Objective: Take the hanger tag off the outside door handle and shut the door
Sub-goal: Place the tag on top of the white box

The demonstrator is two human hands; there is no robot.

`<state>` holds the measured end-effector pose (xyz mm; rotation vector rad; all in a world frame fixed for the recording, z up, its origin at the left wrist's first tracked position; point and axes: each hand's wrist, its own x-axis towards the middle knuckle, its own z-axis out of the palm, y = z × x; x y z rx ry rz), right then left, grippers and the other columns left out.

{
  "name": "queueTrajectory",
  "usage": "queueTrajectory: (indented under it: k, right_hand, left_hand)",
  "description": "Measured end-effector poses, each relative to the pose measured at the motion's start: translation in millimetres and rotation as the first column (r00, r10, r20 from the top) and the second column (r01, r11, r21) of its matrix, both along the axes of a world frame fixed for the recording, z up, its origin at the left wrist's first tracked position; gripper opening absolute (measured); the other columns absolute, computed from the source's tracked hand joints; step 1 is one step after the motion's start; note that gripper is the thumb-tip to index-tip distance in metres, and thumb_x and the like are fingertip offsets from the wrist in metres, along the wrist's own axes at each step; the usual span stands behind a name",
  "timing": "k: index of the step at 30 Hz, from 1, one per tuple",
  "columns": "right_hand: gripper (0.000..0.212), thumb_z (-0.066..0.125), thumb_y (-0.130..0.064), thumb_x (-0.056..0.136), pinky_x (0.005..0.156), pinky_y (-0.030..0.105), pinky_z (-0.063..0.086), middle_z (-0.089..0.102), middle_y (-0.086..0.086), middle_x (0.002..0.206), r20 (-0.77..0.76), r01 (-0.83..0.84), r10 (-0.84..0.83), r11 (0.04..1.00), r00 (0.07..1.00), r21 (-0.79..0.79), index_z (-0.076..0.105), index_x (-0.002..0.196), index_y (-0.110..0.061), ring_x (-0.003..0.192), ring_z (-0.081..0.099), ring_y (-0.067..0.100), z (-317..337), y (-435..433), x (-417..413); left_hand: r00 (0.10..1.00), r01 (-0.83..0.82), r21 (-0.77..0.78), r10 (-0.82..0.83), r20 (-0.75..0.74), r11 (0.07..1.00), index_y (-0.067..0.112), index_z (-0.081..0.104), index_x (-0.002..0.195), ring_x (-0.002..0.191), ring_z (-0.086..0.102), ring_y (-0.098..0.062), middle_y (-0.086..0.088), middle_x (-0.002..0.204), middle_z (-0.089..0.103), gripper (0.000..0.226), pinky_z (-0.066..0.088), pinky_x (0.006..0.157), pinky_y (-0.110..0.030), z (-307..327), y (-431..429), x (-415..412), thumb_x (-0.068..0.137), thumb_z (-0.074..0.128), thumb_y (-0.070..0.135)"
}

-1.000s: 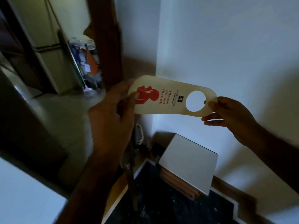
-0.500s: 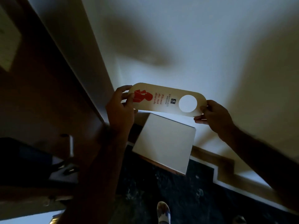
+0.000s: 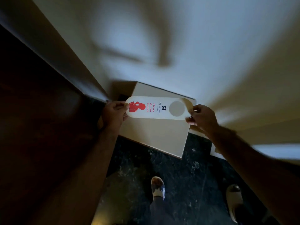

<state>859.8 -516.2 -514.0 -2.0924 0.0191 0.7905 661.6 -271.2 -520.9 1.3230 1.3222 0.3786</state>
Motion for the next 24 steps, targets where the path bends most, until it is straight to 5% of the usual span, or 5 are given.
queueTrajectory:
  k: [4, 7, 12, 20, 24]
  right_hand:
    - [0.011, 0.076, -0.011, 0.098, 0.068, 0.036, 0.067, 0.078, 0.019, 0.096, -0.008, -0.037, 0.037, 0.997, 0.999, -0.070, 0.068, 0.102, -0.006, 0.070, 0.079, 0.025, -111.7, 11.8, 9.3]
    - [0.017, 0.077, -0.007, 0.096, 0.085, 0.051, 0.066, 0.076, 0.021, 0.094, -0.078, -0.014, 0.005, 0.994, 0.997, -0.104, 0.070, 0.110, 0.000, 0.081, 0.079, 0.037, -180.7, 17.5, 16.2]
    - [0.023, 0.081, -0.009, 0.093, 0.084, 0.055, 0.065, 0.076, 0.020, 0.082, -0.104, -0.034, 0.013, 0.979, 0.994, -0.203, 0.063, 0.080, -0.017, 0.078, 0.079, 0.037, -263.9, 14.5, 19.0]
    - [0.018, 0.086, -0.011, 0.088, 0.078, 0.049, 0.068, 0.079, 0.019, 0.093, -0.018, -0.111, 0.110, 0.954, 0.994, -0.280, 0.071, 0.095, -0.006, 0.072, 0.080, 0.030, -296.2, 4.9, 16.9]
    - [0.030, 0.082, -0.017, 0.094, 0.083, 0.054, 0.064, 0.075, 0.026, 0.105, 0.268, -0.335, 0.488, 0.823, 0.831, -0.459, 0.073, 0.111, 0.006, 0.092, 0.076, 0.040, -274.6, 5.2, 10.7]
  left_hand:
    - [0.975, 0.058, 0.003, -0.056, -0.216, 0.998, 0.009, 0.079, 0.115, 0.107, 0.078, -0.029, -0.010, 0.116, 0.080, 0.020, 0.067, 0.093, -0.046, -112.1, 6.5, 10.1, 0.095, 0.084, 0.013]
    - [0.940, 0.133, -0.007, -0.128, -0.315, 0.991, 0.006, 0.080, 0.112, 0.105, 0.078, -0.029, -0.012, 0.115, 0.080, 0.020, 0.068, 0.091, -0.043, -174.3, 13.5, 20.9, 0.094, 0.085, 0.012]
    - [0.891, 0.195, -0.030, -0.190, -0.413, 0.980, 0.006, 0.079, 0.114, 0.102, 0.080, -0.030, -0.012, 0.117, 0.080, 0.022, 0.068, 0.092, -0.047, -254.3, 19.2, 30.7, 0.095, 0.085, 0.014]
    - [0.854, 0.228, 0.003, -0.198, -0.481, 0.974, 0.002, 0.077, 0.122, 0.108, 0.078, -0.033, -0.015, 0.123, 0.078, 0.030, 0.069, 0.087, -0.046, -294.3, 15.0, 31.7, 0.096, 0.084, 0.016]
    - [0.733, 0.428, 0.078, -0.295, -0.613, 0.900, 0.004, 0.076, 0.125, 0.116, 0.073, -0.031, -0.013, 0.126, 0.077, 0.029, 0.058, 0.082, -0.031, -273.4, 11.4, 33.9, 0.100, 0.076, 0.019]
